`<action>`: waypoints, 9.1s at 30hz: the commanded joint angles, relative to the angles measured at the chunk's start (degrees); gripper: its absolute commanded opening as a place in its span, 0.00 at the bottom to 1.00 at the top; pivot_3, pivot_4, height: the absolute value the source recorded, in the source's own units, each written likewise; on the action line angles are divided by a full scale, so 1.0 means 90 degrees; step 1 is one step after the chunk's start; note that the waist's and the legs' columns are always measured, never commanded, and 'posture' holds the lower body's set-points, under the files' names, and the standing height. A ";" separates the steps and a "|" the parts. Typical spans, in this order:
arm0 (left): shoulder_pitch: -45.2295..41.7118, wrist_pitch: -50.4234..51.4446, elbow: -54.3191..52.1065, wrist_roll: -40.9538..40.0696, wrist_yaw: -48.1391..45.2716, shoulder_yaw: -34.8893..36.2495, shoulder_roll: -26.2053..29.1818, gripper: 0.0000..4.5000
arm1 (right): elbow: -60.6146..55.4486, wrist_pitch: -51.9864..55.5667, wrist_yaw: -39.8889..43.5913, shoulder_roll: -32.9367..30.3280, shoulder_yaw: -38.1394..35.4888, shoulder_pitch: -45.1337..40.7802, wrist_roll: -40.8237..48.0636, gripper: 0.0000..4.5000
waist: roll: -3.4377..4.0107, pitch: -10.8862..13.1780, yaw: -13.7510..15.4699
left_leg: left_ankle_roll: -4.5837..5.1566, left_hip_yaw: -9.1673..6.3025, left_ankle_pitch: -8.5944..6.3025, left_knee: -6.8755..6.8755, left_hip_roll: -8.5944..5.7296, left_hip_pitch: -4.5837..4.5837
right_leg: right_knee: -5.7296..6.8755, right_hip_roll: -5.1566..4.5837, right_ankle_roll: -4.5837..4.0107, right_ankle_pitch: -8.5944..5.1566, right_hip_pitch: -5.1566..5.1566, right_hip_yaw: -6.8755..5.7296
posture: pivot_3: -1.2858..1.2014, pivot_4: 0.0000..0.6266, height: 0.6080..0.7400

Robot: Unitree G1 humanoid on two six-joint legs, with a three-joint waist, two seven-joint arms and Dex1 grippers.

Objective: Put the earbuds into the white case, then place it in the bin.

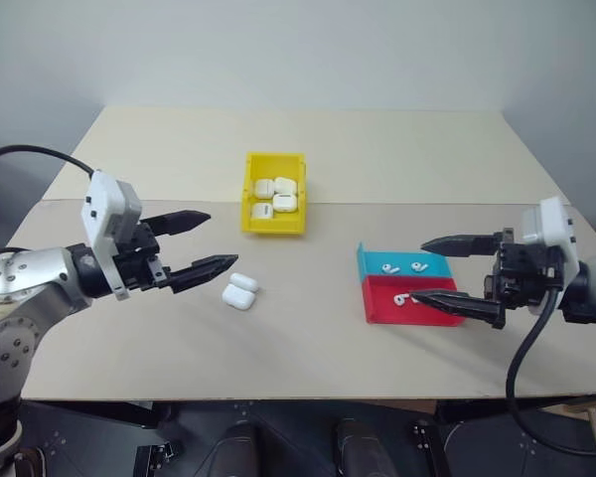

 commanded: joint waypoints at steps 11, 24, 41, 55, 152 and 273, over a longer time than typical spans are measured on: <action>-0.0401 0.0635 -0.0073 0.0060 0.0560 -0.0310 0.0294 1.00 | -0.0046 -0.0232 -0.0046 0.0084 0.0041 -0.0182 -0.0032 1.00 | 0.0000 0.0000 -0.0002 | 0.0000 -0.0001 0.0000 0.0000 0.0000 0.0000 | 0.0000 0.0000 0.0000 0.0000 0.0000 0.0000 | 0.52 0.24 1.00; -0.3342 0.5331 0.0912 -0.0527 0.2748 -0.1638 -0.0114 1.00 | -0.0256 -0.0089 -0.0252 0.0104 -0.0081 -0.0062 0.0085 1.00 | -0.0009 0.0004 0.0040 | 0.0000 -0.0007 0.0000 0.0001 -0.0004 -0.0003 | 0.0001 0.0001 0.0003 -0.0001 0.0000 -0.0002 | 0.52 0.24 1.00; -0.4404 0.5371 0.2174 -0.2818 0.5902 -0.3248 -0.0470 1.00 | -0.0593 -0.0085 -0.0562 0.0174 -0.0138 0.0332 0.0241 1.00 | -0.0011 0.0005 0.0007 | 0.0000 -0.0009 0.0000 0.0004 -0.0005 -0.0007 | 0.0003 -0.0002 0.0003 0.0000 -0.0004 0.0001 | 0.52 0.24 1.00; -0.6324 0.5371 0.4571 -0.5517 0.7541 -0.6411 -0.0250 1.00 | -0.0600 -0.0098 -0.0707 0.0218 -0.0084 0.0317 0.0283 1.00 | -0.0012 0.0006 0.0070 | -0.0002 -0.0008 0.0001 0.0006 -0.0008 -0.0007 | 0.0004 -0.0003 0.0003 -0.0001 -0.0004 0.0001 | 0.52 0.24 1.00; -0.2099 -0.2581 0.2331 0.1096 -0.3045 -0.2673 -0.2799 0.62 | 0.1012 -0.0817 0.1335 -0.0779 0.4770 -0.2960 -0.4748 0.47 | -0.0005 -0.0002 0.0110 | -0.0018 -0.0003 0.0015 0.0010 -0.0004 -0.0014 | -0.0001 0.0001 -0.0002 0.0008 -0.0010 -0.0001 | 0.52 0.24 1.00; -0.2857 -0.2383 0.2859 0.1208 -0.3184 -0.2421 -0.3273 0.62 | -0.0529 0.0608 -0.2182 0.1109 0.0621 -0.2435 0.0398 0.80 | -0.0004 -0.0002 -0.0009 | -0.0015 -0.0012 0.0013 0.0006 -0.0004 -0.0014 | -0.0003 0.0002 0.0000 0.0007 -0.0003 -0.0005 | 0.52 0.24 1.00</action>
